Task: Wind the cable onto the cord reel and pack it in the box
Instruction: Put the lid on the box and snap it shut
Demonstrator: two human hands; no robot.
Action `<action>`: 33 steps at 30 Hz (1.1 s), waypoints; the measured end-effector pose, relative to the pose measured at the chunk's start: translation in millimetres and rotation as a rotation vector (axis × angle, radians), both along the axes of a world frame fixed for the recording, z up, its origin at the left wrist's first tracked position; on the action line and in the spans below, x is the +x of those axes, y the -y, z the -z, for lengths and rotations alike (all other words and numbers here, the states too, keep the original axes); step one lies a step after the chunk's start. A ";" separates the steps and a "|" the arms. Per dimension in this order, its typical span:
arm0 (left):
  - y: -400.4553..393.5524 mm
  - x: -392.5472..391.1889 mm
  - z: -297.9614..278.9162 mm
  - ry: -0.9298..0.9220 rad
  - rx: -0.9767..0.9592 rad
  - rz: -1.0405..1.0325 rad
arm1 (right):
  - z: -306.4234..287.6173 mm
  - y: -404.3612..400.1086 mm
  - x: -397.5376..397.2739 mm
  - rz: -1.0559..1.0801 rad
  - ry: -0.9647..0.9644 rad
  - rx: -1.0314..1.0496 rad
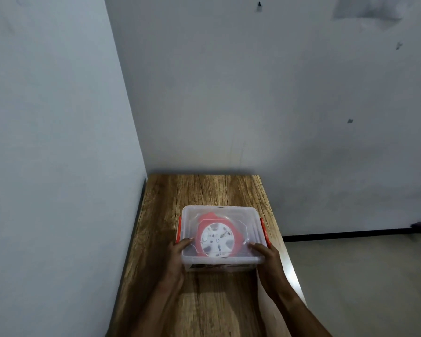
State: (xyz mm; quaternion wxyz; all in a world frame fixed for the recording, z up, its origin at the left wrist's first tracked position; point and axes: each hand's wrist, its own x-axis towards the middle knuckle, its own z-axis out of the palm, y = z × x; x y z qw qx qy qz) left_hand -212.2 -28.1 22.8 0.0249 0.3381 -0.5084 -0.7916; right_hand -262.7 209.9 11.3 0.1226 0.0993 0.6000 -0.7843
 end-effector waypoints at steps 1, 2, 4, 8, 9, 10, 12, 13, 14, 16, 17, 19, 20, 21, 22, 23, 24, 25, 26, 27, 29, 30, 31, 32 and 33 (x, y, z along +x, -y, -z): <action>1.7 -5.8 -3.8 -0.010 -0.001 0.003 | -2.6 2.2 -5.0 -0.001 -0.002 -0.013; 4.7 -13.0 -6.7 -0.020 -0.003 0.001 | -5.2 4.4 -12.2 -0.002 -0.005 -0.025; 10.8 -28.7 -16.0 -0.047 -0.009 0.002 | -12.3 9.7 -29.5 -0.003 -0.015 -0.047; 21.0 -64.2 -30.7 -0.097 -0.052 0.023 | -30.0 20.9 -68.5 -0.032 -0.045 -0.076; 23.7 -73.7 -32.9 -0.097 -0.059 0.021 | -34.0 23.7 -78.4 -0.039 -0.046 -0.086; 26.4 -83.0 -34.6 -0.102 -0.064 0.017 | -37.3 26.4 -88.0 -0.043 -0.049 -0.093; 30.9 -99.9 -37.9 -0.114 -0.072 0.020 | -43.6 32.4 -105.3 -0.036 -0.054 -0.094; 33.3 -108.1 -38.9 -0.114 -0.069 0.025 | -46.0 35.7 -112.9 -0.038 -0.059 -0.092; 35.6 -116.2 -39.1 -0.111 -0.064 0.030 | -47.4 38.9 -120.5 -0.044 -0.062 -0.087; 38.4 -128.9 -41.7 -0.109 -0.047 0.041 | -48.2 44.2 -133.3 -0.050 -0.056 -0.089; 39.7 -135.4 -42.9 -0.105 -0.035 0.046 | -48.0 46.5 -139.7 -0.049 -0.047 -0.095; 42.3 -146.2 -41.7 -0.104 -0.017 0.061 | -45.8 50.1 -150.5 -0.047 -0.034 -0.090; 44.3 -151.1 -38.4 -0.104 -0.015 0.063 | -43.8 51.7 -155.2 -0.051 -0.033 -0.081; 45.8 -153.6 -36.3 -0.097 -0.015 0.062 | -42.6 53.5 -158.6 -0.056 -0.032 -0.072; 47.4 -156.5 -33.1 -0.089 -0.014 0.057 | -41.1 55.2 -161.4 -0.059 -0.032 -0.064; 49.1 -158.7 -30.2 -0.083 -0.016 0.056 | -39.0 56.7 -163.9 -0.060 -0.029 -0.059; 51.0 -162.2 -26.1 -0.078 -0.021 0.057 | -35.7 57.9 -167.2 -0.060 -0.026 -0.057; 52.1 -165.0 -23.8 -0.077 -0.028 0.053 | -32.6 59.2 -170.1 -0.061 -0.021 -0.057; 52.8 -166.8 -23.1 -0.074 -0.030 0.045 | -29.3 60.3 -172.4 -0.063 -0.016 -0.058; 53.6 -168.7 -22.1 -0.069 -0.031 0.036 | -26.0 61.6 -174.2 -0.068 -0.012 -0.060; 55.1 -170.7 -19.7 -0.067 -0.026 0.023 | -19.2 63.5 -176.6 -0.072 -0.007 -0.066; 55.5 -171.8 -19.0 -0.064 -0.019 0.022 | -16.3 63.6 -177.6 -0.069 -0.002 -0.072; 55.4 -172.3 -19.6 -0.069 -0.019 0.027 | -14.7 63.8 -178.1 -0.068 0.003 -0.083; 55.8 -173.9 -18.8 -0.070 -0.023 0.029 | -13.1 63.7 -178.9 -0.069 0.004 -0.090; 57.1 -175.3 -17.0 -0.064 -0.038 0.031 | -13.3 63.9 -179.4 -0.075 0.001 -0.095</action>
